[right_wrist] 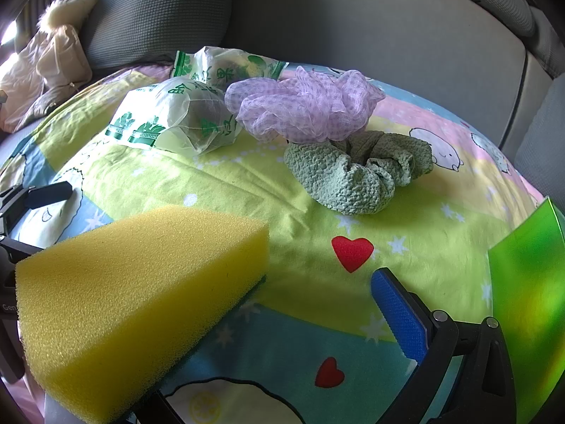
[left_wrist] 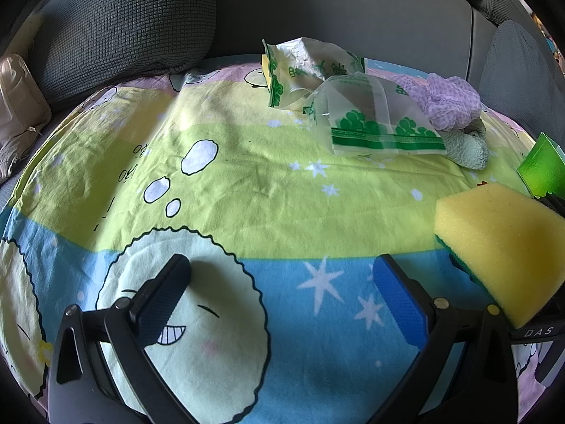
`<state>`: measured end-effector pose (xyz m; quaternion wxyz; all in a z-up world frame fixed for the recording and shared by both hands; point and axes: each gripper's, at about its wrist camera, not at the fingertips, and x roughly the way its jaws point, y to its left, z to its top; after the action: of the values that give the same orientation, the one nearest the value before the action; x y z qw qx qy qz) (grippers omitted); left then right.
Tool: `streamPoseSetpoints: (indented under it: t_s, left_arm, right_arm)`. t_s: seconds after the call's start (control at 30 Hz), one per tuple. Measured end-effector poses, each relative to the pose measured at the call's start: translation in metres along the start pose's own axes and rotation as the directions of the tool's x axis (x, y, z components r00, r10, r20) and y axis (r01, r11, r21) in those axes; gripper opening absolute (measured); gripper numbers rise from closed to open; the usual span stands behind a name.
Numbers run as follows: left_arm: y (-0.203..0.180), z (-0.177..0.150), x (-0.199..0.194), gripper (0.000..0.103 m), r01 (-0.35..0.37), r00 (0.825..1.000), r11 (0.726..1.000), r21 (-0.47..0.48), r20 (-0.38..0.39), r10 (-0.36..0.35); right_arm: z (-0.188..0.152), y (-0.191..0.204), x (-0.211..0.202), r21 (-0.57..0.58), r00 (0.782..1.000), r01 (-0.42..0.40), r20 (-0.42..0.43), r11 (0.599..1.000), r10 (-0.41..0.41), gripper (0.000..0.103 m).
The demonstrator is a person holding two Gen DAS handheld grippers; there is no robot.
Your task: Organize objects
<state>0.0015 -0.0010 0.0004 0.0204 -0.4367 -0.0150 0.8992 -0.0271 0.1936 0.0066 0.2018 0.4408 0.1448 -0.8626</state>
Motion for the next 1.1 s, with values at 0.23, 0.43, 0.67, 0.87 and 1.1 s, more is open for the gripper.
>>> streamPoseSetpoints:
  t_s: [0.23,0.43,0.67,0.87,1.1]
  left_arm:
    - [0.000,0.000,0.000,0.102,0.000,1.000,1.000,0.000,0.000,0.000]
    - [0.000,0.000,0.000,0.102,0.001,1.000,1.000,0.001,0.000,-0.001]
    - [0.000,0.000,0.000,0.102,0.003,1.000,1.000,0.002,0.000,-0.003]
    - [0.000,0.000,0.000,0.102,0.003,1.000,1.000,0.002,0.001,-0.003]
    - [-0.001,0.000,-0.002,0.103,0.003,1.000,1.000,0.001,0.000,-0.003]
  right_arm:
    - [0.000,0.000,0.000,0.000,1.000,0.000,0.000,1.000,0.000,0.103]
    - [0.000,0.000,0.000,0.000,1.000,0.000,0.000,1.000,0.000,0.103]
    - [0.000,0.000,0.000,0.001,1.000,0.000,0.001,1.000,0.000,0.103]
    - [0.000,-0.002,0.000,0.006,1.000,-0.004,-0.001,1.000,0.004,0.103]
    - [0.000,-0.009,-0.014,0.050,0.996,0.015,-0.093,0.999,-0.011,0.103]
